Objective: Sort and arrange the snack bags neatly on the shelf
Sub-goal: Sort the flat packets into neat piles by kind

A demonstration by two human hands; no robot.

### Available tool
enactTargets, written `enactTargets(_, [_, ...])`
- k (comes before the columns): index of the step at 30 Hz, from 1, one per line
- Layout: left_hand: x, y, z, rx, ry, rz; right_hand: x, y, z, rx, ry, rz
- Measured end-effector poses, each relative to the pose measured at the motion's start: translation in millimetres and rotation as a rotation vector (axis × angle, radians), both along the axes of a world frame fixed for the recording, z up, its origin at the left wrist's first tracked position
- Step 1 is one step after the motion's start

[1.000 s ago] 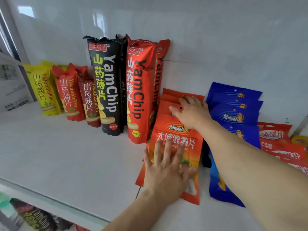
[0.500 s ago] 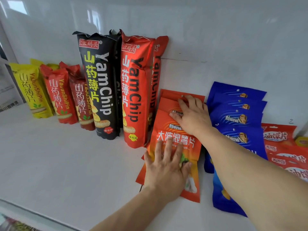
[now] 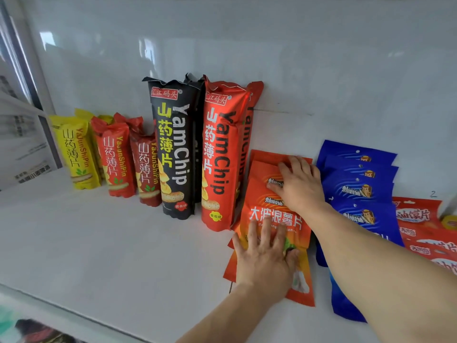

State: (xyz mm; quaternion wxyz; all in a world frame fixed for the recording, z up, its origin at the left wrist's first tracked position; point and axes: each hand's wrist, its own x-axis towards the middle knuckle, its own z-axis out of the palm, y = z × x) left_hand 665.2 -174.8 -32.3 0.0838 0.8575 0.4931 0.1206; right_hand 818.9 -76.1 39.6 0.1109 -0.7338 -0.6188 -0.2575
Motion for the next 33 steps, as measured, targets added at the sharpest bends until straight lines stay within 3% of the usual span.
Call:
enactTargets(5, [-2,-3,2,0.056,-0.188,0.085,-13,-9,3,0.052,0.032,0.017])
enactTargets(8, [-11,2,2,0.282,-0.48,0.205,-23,-13,11,0.1,0.11,0.079])
enactTargets(11, [-31,24,10,0.46,-0.758,0.362,-35,-9,26,0.1,0.346,0.221])
enactTargets(14, [-55,50,26,0.309,-0.917,0.46,-52,1,41,0.122,0.721,0.362])
enactTargets(17, [-70,69,33,0.136,-0.97,0.393,-67,13,57,0.191,1.106,0.424])
enactTargets(21, [-77,88,29,-0.001,-0.964,0.319,-75,30,83,0.272,1.365,0.459])
enactTargets(26, [-76,105,13,-0.1,-0.964,0.288,-81,42,110,0.281,1.449,0.429])
enactTargets(33, [-78,114,6,-0.01,-0.943,0.247,-86,51,127,0.177,1.405,0.362])
